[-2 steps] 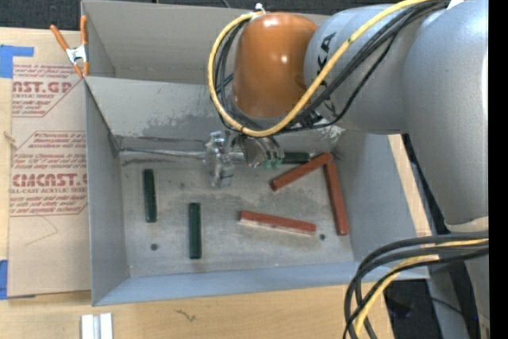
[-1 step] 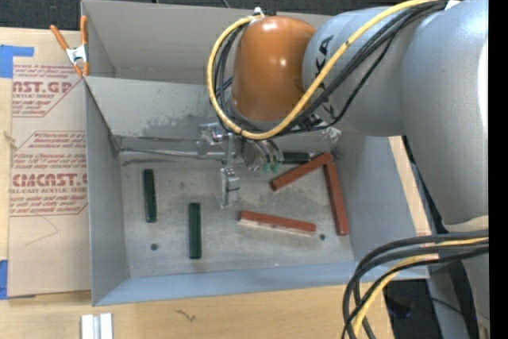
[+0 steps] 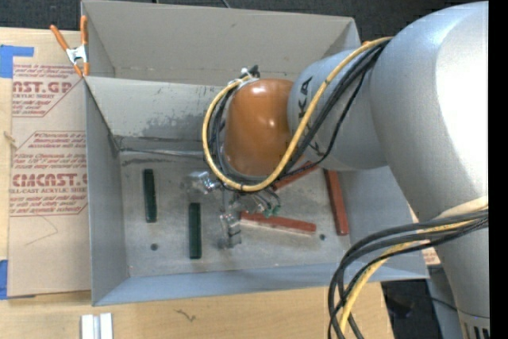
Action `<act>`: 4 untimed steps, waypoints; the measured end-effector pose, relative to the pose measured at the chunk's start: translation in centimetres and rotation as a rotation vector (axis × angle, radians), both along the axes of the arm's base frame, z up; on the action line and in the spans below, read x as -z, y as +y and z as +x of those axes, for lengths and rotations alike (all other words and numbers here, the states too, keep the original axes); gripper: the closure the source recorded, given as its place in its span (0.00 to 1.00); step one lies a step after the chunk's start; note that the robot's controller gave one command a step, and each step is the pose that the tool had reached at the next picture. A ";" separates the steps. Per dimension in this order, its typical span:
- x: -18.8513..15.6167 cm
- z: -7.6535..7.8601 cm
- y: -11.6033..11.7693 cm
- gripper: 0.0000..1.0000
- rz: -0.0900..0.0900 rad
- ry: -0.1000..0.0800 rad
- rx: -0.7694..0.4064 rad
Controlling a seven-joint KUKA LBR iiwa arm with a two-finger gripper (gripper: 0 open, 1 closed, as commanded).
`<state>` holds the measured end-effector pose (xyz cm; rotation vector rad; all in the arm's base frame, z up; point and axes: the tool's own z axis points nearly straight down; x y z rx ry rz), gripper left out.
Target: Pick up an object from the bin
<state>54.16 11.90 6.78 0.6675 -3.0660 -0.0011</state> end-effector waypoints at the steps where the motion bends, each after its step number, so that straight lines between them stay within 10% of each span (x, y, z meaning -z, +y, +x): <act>1: -0.2 0.2 0.0 1.00 0.002 -0.004 0.001; 2: -4.9 4.3 1.9 1.00 0.003 -0.012 -0.071; 3: -4.6 4.0 1.8 0.00 0.003 -0.006 -0.070; 4: 0.0 1.2 2.3 0.00 0.002 -0.001 -0.310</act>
Offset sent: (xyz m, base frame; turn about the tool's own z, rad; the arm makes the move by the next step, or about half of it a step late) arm 0.0000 0.0000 0.0000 0.0000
